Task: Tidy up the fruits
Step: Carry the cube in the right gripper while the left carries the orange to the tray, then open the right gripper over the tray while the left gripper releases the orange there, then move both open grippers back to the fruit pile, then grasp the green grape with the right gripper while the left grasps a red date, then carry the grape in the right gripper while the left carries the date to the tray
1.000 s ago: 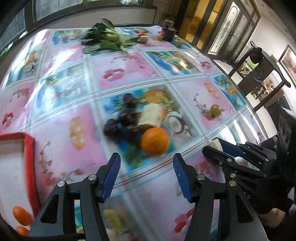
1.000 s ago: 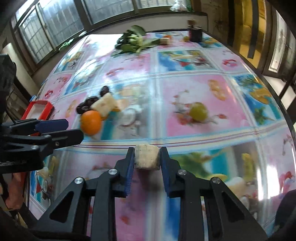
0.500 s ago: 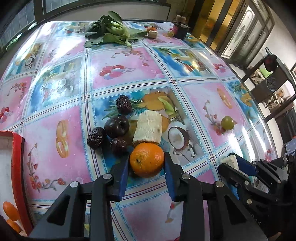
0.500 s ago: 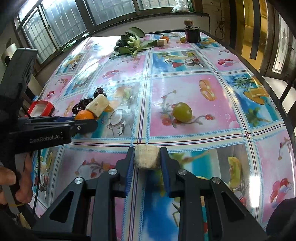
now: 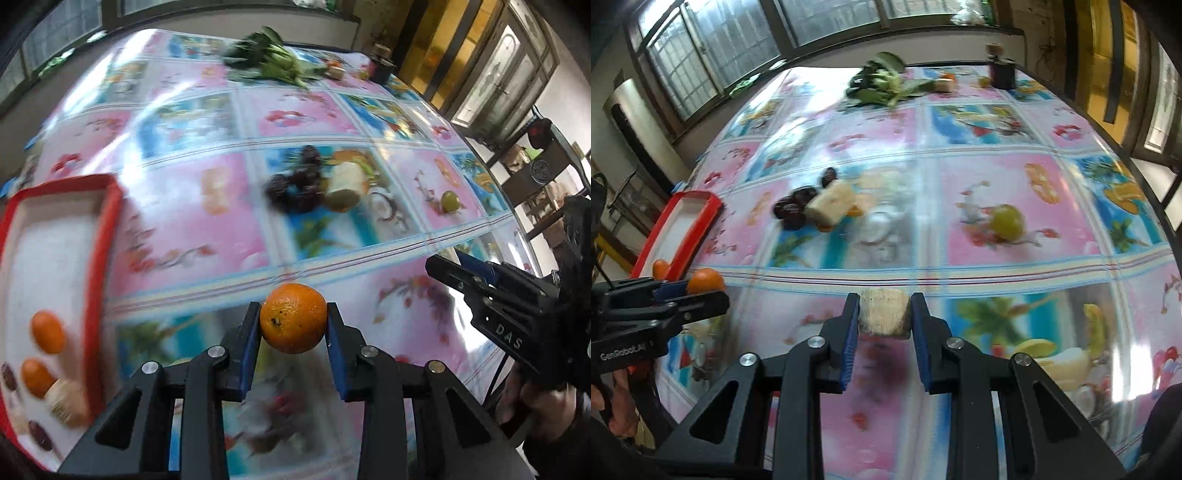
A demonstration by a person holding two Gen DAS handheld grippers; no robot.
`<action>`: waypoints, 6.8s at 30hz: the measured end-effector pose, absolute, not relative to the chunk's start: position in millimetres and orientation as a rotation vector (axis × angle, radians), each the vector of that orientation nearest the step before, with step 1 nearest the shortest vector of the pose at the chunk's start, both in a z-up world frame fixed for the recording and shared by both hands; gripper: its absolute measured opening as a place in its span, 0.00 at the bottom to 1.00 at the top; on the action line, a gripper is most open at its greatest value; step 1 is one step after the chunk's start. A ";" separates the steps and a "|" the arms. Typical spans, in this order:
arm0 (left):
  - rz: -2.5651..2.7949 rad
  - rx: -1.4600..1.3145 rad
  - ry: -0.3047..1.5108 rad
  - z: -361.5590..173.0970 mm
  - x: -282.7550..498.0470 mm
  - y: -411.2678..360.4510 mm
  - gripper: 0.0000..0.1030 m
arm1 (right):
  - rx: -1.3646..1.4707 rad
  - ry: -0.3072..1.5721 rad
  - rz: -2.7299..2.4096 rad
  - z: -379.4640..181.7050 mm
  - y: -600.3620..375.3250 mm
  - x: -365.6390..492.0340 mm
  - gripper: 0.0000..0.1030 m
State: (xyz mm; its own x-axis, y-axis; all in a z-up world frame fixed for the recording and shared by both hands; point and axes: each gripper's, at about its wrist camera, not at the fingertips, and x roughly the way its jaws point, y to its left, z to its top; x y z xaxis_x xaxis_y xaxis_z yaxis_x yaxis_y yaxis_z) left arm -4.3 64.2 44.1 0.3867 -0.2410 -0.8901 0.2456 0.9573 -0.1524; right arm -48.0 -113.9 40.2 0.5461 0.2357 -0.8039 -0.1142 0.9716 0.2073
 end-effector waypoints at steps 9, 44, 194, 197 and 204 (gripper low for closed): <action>-0.238 -0.027 1.079 61.9 -21.1 115.0 0.32 | 0.075 0.950 0.330 55.5 -41.0 -50.1 0.28; 0.103 -0.044 1.057 41.7 28.6 285.9 0.32 | -0.097 0.977 0.592 47.9 181.6 37.6 0.28; 0.011 -0.127 0.909 93.9 -55.5 240.3 0.17 | -0.019 0.850 0.664 91.4 86.8 -27.3 0.24; 0.062 -0.128 0.924 87.9 -68.4 268.8 0.17 | -0.075 0.865 0.788 88.8 126.1 -46.6 0.24; 0.086 -0.130 0.956 67.8 -70.1 292.5 0.17 | -0.187 0.903 0.952 73.2 173.6 -87.4 0.24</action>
State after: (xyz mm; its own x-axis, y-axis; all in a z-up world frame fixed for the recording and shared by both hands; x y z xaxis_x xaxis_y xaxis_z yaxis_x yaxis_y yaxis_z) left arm -70.1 292.5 67.8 0.5744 0.0155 -0.8184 -0.1307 0.9887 -0.0730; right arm -87.4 173.6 73.2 0.2581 0.6238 -0.7377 -0.7695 0.5945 0.2335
